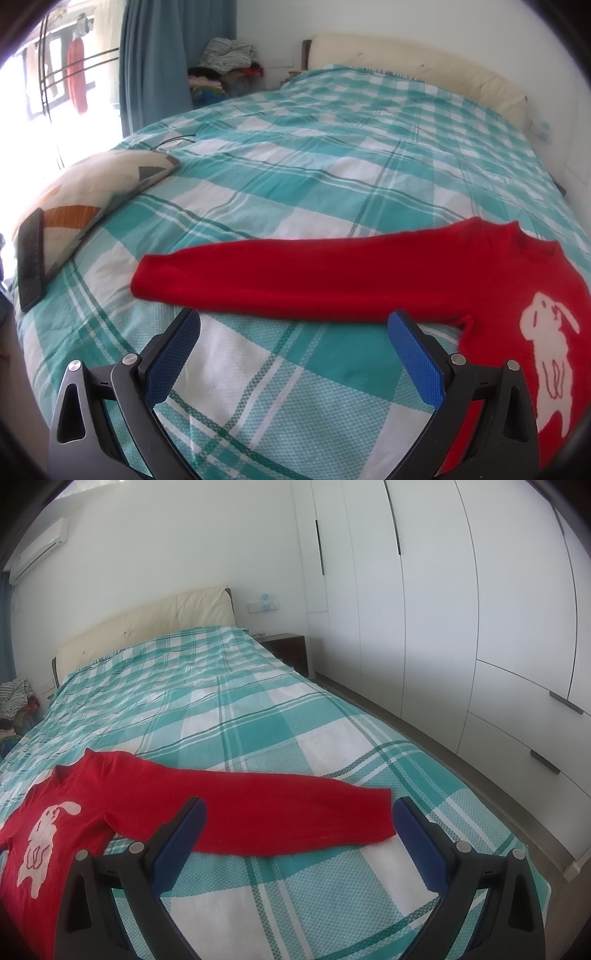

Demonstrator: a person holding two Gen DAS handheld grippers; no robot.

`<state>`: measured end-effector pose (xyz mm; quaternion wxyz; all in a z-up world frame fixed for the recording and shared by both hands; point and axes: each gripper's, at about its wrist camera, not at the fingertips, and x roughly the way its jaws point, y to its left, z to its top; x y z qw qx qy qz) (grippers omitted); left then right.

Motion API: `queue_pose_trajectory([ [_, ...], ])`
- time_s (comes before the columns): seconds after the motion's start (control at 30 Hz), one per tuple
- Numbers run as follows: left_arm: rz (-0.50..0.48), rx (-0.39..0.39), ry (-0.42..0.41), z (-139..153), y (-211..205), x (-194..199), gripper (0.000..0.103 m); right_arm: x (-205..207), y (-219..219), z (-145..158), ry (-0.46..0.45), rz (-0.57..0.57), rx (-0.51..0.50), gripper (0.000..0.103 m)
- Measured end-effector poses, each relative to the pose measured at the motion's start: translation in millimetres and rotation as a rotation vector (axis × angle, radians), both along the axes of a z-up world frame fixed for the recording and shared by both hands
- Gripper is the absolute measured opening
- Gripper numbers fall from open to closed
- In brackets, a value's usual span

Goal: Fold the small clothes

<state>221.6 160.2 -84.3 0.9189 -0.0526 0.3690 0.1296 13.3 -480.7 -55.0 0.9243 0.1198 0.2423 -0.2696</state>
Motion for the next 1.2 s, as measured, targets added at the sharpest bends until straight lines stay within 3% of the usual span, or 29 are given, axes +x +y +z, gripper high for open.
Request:
queue_pose_trajectory([
  [1.2, 0.0, 0.003, 0.003, -1.7, 1.3, 0.0, 0.102, -1.2, -0.5, -1.5, 0.003, 0.0, 0.003, 0.099],
])
